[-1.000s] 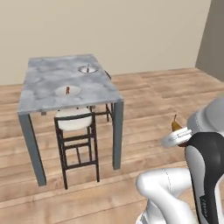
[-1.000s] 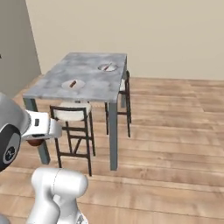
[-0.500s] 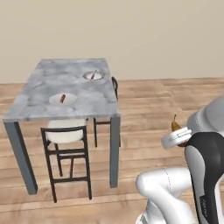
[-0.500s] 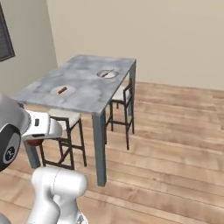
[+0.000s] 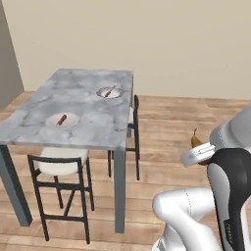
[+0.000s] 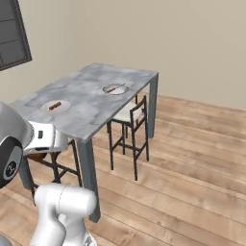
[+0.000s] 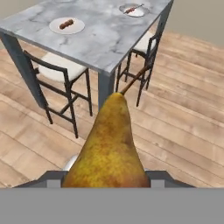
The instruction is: Pick up the pear and tangerine from the fridge and place one fruit on each plate on the dining counter.
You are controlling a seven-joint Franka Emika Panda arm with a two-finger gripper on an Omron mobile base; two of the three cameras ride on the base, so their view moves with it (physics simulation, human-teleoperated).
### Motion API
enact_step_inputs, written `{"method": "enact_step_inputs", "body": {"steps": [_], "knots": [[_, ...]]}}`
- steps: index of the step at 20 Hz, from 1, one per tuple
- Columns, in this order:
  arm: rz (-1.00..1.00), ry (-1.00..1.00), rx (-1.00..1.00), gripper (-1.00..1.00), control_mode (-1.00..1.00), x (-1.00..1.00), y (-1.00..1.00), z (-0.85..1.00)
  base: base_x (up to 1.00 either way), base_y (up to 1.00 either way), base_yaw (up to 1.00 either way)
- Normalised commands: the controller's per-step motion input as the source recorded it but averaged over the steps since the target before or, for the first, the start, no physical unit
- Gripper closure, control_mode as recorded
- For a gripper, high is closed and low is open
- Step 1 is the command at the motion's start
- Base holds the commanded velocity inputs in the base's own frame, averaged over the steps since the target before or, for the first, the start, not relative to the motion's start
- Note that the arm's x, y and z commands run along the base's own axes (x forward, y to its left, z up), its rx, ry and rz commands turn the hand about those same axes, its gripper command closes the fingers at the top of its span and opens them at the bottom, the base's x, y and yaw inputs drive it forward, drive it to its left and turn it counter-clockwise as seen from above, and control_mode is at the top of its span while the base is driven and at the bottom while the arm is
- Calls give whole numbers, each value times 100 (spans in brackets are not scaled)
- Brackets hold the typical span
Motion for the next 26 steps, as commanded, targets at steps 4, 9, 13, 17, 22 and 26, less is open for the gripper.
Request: {"method": "enact_step_inputs", "body": {"steps": [4, 9, 13, 17, 22, 26], "knots": [[0, 0, 0, 100, 100, 0, 0, 0, 65, -82, 33], [0, 0, 0, 100, 100, 0, 0, 0, 64, -83, 33], [0, 0, 0, 100, 100, 0, 0, 0, 60, -84, 33], [0, 0, 0, 100, 100, 0, 0, 0, 58, -82, 35], [0, 0, 0, 100, 100, 0, 0, 0, 58, -76, 38], [0, 0, 0, 100, 100, 0, 0, 0, 60, -66, 43]]}}
